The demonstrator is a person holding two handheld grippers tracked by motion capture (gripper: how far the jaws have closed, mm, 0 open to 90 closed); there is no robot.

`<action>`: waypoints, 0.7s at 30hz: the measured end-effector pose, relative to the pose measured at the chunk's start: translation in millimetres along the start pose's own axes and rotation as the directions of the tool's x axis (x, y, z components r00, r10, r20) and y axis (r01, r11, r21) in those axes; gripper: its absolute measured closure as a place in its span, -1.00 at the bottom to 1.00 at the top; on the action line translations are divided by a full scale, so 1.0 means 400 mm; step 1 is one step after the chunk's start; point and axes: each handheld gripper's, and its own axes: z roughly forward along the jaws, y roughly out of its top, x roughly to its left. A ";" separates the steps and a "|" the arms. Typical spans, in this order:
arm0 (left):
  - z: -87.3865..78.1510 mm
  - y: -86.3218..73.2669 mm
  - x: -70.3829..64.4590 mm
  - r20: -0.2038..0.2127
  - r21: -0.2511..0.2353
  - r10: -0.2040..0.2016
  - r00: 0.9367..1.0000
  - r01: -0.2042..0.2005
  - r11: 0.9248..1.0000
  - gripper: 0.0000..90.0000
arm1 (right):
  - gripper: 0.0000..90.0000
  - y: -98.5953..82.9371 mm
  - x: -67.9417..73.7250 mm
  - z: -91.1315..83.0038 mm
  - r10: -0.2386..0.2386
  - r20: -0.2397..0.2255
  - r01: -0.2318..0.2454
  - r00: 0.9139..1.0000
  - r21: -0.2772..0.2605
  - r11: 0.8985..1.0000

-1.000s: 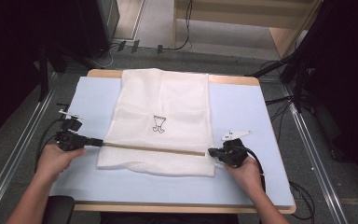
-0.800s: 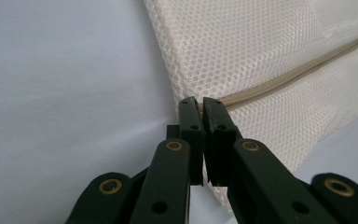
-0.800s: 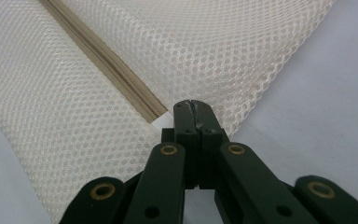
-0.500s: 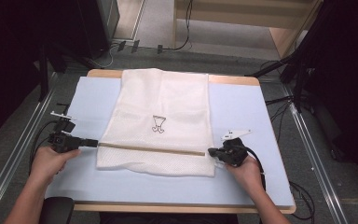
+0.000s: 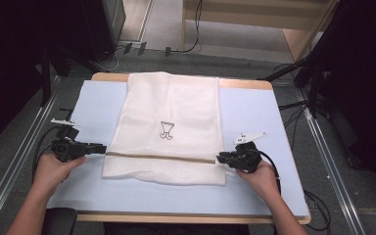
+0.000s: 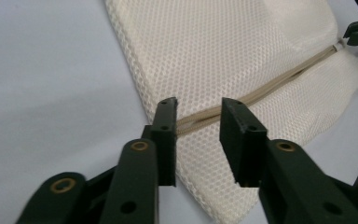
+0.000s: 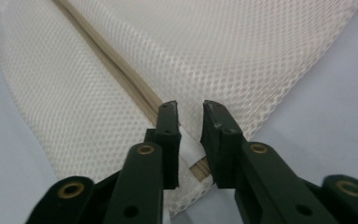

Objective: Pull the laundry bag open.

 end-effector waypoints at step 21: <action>-0.030 -0.016 0.036 -0.135 -0.104 -0.002 0.991 -0.012 0.994 -0.14 | -0.03 -0.013 -0.084 -0.047 0.106 0.134 -0.093 0.985 -0.104 0.990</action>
